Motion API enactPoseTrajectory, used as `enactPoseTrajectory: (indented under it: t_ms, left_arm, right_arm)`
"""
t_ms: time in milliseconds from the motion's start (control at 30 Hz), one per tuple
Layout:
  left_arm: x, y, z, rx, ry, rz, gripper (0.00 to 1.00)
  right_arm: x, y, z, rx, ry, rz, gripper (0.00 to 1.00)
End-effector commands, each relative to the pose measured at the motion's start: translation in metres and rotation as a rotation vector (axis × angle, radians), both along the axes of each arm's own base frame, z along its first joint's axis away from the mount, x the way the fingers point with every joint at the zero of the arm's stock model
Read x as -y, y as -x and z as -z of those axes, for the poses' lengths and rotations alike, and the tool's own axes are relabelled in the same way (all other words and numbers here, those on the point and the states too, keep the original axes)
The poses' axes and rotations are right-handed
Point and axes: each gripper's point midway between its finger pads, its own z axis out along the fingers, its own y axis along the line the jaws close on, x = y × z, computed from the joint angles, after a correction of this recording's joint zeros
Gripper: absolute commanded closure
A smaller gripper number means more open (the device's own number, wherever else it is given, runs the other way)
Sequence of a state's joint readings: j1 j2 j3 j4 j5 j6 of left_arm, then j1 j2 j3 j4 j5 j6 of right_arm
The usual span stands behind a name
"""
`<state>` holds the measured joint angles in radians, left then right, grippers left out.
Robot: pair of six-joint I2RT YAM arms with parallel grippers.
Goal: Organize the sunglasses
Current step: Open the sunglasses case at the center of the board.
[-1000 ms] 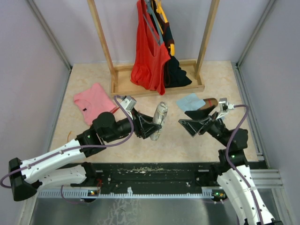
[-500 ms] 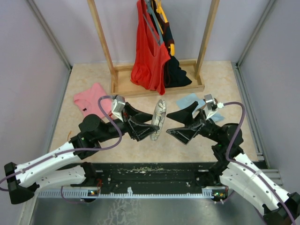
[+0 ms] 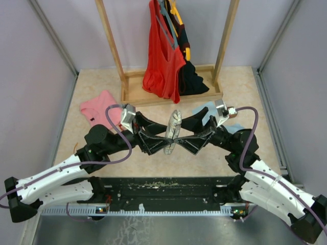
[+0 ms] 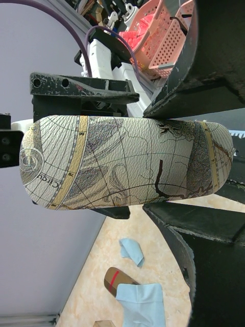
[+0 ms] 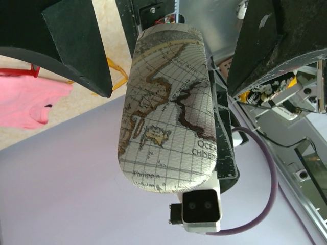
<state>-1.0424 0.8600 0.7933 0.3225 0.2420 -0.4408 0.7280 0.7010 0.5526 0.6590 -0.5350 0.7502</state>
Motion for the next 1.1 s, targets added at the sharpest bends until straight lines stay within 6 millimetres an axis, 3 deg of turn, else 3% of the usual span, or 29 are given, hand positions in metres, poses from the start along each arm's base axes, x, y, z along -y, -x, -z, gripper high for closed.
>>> enactPoseTrajectory:
  t_ms: [0, 500, 800, 1067]
  left_arm:
    - [-0.004, 0.006, -0.022, 0.041, 0.07, 0.023, 0.99]
    - [-0.003, 0.01, -0.024, 0.037, 0.082, 0.044, 0.99]
    - [-0.003, 0.008, -0.023, 0.034, 0.078, 0.033, 0.99]
    - [-0.007, -0.007, -0.019, 0.059, 0.03, -0.054, 1.0]
  right_arm:
    - [0.008, 0.01, -0.041, 0.106, -0.091, 0.013, 0.07]
    - [0.003, 0.015, -0.043, 0.093, -0.107, -0.031, 0.16]
    - [0.0, 0.012, -0.038, 0.074, -0.094, -0.031, 0.41]
    - [-0.003, -0.009, -0.026, 0.012, -0.029, 0.063, 0.71]
